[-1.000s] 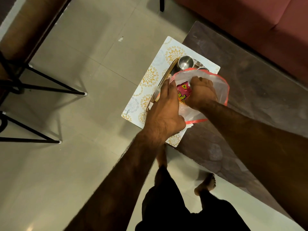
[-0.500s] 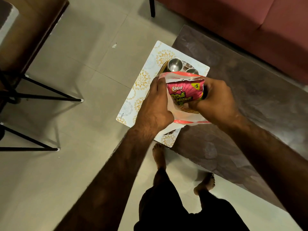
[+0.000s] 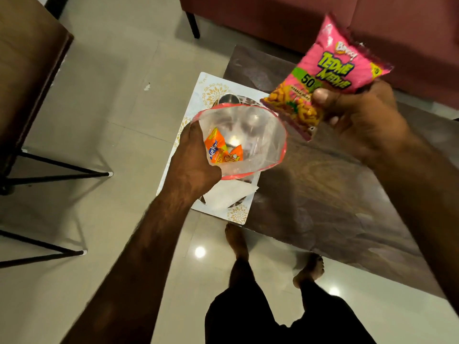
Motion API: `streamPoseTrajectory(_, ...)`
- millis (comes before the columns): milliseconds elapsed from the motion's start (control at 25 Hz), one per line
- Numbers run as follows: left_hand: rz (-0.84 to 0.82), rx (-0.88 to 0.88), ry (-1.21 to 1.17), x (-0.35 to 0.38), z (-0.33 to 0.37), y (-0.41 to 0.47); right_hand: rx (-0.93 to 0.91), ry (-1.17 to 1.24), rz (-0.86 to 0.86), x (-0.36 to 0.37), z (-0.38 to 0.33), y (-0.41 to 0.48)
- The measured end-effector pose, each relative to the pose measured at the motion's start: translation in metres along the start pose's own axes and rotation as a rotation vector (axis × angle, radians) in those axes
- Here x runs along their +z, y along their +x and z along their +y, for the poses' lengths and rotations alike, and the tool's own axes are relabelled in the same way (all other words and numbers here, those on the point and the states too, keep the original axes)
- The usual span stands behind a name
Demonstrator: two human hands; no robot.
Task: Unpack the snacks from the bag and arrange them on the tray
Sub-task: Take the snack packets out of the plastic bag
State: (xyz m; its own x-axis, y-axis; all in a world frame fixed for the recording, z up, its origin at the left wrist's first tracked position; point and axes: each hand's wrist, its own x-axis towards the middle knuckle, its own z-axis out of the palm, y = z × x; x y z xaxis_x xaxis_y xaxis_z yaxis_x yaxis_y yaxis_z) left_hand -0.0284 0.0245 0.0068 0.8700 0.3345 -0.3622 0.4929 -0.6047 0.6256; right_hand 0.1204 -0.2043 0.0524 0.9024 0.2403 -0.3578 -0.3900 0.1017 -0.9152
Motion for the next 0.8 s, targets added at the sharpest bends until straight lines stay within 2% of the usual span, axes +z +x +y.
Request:
streamPoseTrajectory(120,0.064,-0.028,-0.033,0.001,-0.002,-0.004,0.2,-0.026,0.157,-0.042,0.028,0.03)
streamPoseTrajectory(240,0.119,-0.016,-0.016,0.003,-0.002,-0.004,0.441,-0.066,0.167,-0.069,0.081,0.042)
streamPoseTrajectory(360,0.123,-0.03,0.025,0.001,-0.007,-0.002,0.605,-0.104,0.192,-0.078,0.135,0.046)
streamPoseTrajectory(600,0.092,-0.088,0.055,0.0,-0.021,-0.001,0.681,-0.176,0.308,-0.063,0.195,0.07)
streamPoseTrajectory(800,0.077,-0.086,0.055,0.002,-0.021,-0.002,0.709,-0.16,0.285,-0.065,0.202,0.083)
